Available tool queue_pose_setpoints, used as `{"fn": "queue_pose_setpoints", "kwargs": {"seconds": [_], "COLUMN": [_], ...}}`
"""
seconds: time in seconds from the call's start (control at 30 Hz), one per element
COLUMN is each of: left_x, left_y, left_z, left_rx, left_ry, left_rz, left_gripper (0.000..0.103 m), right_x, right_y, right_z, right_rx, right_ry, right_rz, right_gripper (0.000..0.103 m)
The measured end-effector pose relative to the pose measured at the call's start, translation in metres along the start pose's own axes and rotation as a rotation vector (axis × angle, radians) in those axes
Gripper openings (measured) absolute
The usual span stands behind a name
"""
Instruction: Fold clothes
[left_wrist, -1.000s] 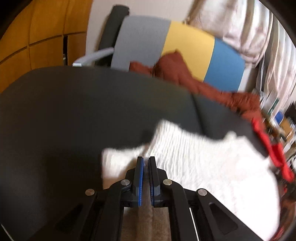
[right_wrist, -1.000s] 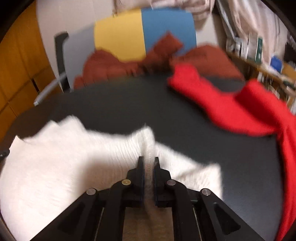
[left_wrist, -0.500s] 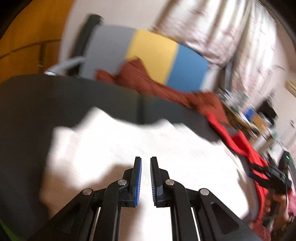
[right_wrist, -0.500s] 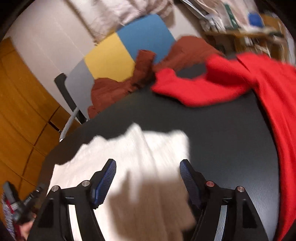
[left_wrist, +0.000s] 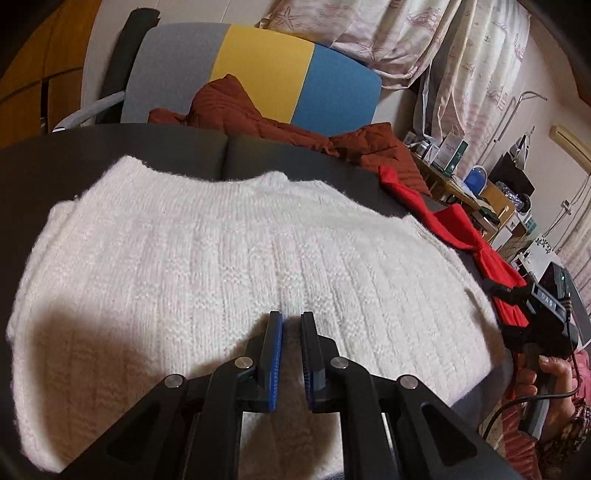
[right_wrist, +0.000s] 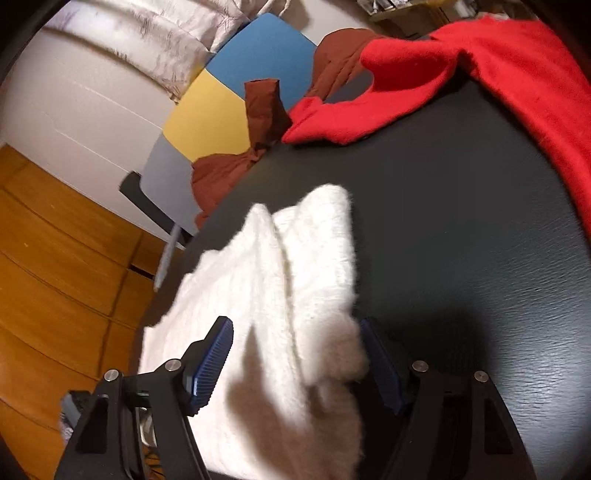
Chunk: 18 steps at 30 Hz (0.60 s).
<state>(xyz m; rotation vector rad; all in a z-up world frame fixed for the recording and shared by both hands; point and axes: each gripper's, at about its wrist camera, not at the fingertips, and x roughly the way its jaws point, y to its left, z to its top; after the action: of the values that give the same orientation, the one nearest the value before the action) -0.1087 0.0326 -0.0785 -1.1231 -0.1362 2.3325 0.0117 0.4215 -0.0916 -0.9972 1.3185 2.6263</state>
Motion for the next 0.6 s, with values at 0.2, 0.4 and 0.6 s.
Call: {"fn": "queue_pose_setpoints", "kwargs": {"seconds": [0.2, 0.4, 0.6], "left_x": [0.003, 0.001, -0.024], "left_y": [-0.004, -0.003, -0.005], "left_z": [-0.004, -0.004, -0.010], "left_rx": [0.025, -0.007, 0.020], "left_ry": [-0.007, -0.002, -0.002], "left_rz": [0.018, -0.004, 0.046], "left_gripper": [0.009, 0.009, 0.010], "right_x": [0.020, 0.027, 0.004], "right_y": [0.008, 0.007, -0.009], "right_z": [-0.003, -0.003, 0.010], "right_rx": [0.014, 0.066, 0.213], "right_ry": [0.045, 0.048, 0.005], "right_rz": [0.056, 0.077, 0.201], "right_gripper": [0.044, 0.032, 0.024]}}
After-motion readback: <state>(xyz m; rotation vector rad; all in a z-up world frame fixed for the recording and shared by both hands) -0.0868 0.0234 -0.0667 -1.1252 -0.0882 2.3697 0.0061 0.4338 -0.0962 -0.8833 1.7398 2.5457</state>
